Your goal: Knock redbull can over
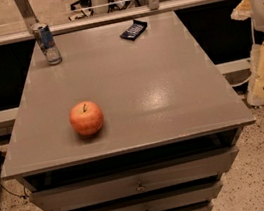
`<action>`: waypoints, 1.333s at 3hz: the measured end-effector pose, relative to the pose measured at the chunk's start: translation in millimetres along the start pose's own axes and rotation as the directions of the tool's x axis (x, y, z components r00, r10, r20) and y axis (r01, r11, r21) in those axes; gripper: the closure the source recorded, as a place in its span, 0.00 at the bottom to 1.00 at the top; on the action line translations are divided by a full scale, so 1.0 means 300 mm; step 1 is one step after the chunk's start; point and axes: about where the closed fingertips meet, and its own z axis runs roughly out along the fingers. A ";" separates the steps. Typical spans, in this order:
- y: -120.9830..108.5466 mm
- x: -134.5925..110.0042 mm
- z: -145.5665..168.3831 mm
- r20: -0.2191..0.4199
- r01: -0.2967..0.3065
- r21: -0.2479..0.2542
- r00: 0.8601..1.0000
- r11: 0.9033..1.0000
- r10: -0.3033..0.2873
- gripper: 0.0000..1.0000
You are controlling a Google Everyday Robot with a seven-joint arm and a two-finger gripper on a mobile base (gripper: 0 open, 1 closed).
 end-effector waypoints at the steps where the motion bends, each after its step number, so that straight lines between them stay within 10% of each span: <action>1: 0.000 0.000 0.000 0.000 0.000 0.000 1.000 1.000 0.000 0.00; 3: -0.064 -0.071 0.081 0.123 -0.005 0.000 0.992 1.000 0.005 0.00; 4: -0.178 -0.238 0.242 0.317 -0.022 -0.018 0.948 1.000 0.027 0.00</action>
Offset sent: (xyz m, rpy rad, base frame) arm 0.0084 0.0049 -0.0071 0.0461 0.0034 0.0110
